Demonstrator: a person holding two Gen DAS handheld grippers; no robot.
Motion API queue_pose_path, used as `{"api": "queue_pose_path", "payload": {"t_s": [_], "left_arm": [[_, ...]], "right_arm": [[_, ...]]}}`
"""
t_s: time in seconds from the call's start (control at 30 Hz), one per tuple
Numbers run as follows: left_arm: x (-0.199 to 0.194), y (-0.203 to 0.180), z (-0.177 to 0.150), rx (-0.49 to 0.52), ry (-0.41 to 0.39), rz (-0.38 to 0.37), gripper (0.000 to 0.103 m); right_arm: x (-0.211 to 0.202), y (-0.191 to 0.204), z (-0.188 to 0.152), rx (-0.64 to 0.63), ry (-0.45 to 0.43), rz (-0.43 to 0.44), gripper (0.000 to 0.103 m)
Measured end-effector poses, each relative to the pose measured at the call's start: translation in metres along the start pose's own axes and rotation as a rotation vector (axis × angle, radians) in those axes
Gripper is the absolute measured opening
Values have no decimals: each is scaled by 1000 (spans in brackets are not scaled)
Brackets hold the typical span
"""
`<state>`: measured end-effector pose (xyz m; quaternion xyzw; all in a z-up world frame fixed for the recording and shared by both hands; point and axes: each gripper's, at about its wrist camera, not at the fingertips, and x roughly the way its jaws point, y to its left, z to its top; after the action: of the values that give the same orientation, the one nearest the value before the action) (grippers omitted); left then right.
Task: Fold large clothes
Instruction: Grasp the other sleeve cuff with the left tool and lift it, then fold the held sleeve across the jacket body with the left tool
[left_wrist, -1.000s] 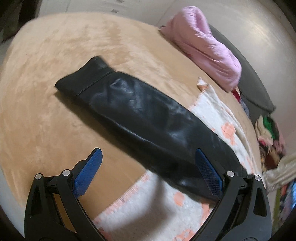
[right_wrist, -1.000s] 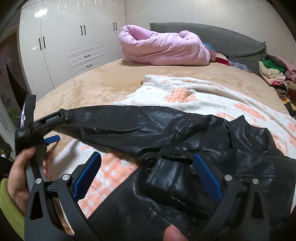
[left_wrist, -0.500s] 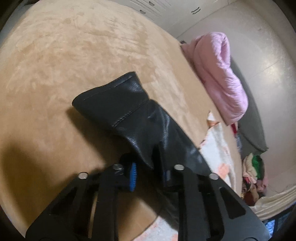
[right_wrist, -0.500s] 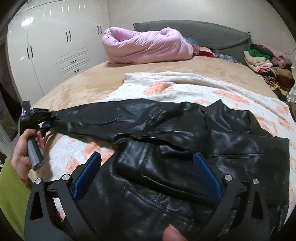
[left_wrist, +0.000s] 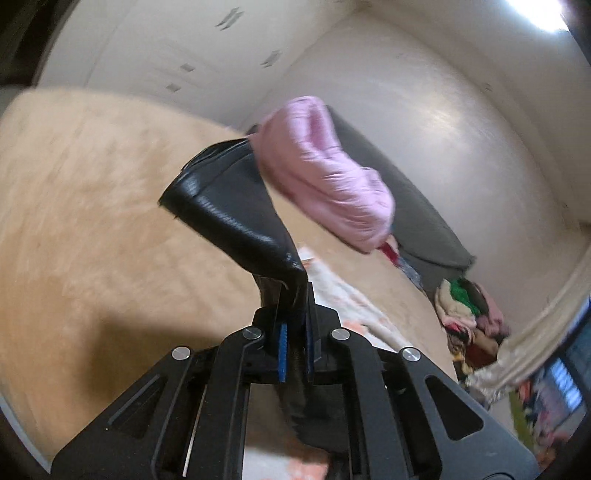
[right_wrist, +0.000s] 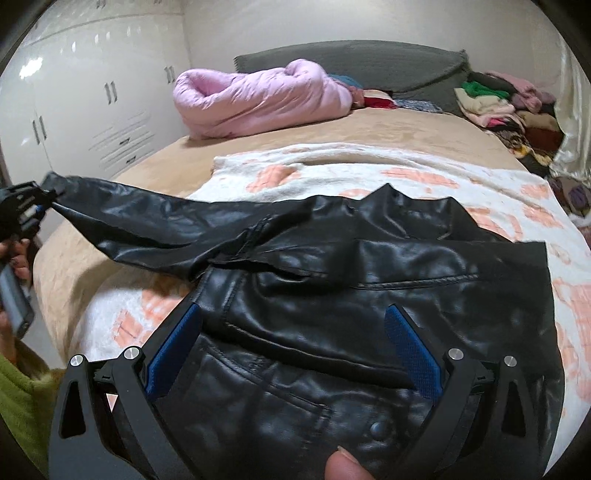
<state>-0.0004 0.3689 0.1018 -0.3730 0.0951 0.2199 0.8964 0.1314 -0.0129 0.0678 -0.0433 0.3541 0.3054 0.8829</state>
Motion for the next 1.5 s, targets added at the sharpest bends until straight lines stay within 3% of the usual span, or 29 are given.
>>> {"api": "queue_pose_path", "payload": {"t_s": [0.17, 0.47, 0.8, 1.17, 1.5], "left_arm": [[-16, -64, 0, 115, -11, -96, 1], [-32, -154, -29, 280, 24, -233, 1], [-29, -215, -70, 425, 97, -339, 1], [-9, -248, -133, 558, 226, -347, 1], [23, -259, -216, 744, 388, -316, 1]], "right_arm": [[-8, -20, -2, 62, -14, -2, 99], [-31, -49, -7, 99, -58, -29, 99], [-57, -94, -12, 197, -114, -53, 99], [-86, -157, -24, 336, -171, -129, 99], [-95, -199, -40, 458, -178, -116, 99]]}}
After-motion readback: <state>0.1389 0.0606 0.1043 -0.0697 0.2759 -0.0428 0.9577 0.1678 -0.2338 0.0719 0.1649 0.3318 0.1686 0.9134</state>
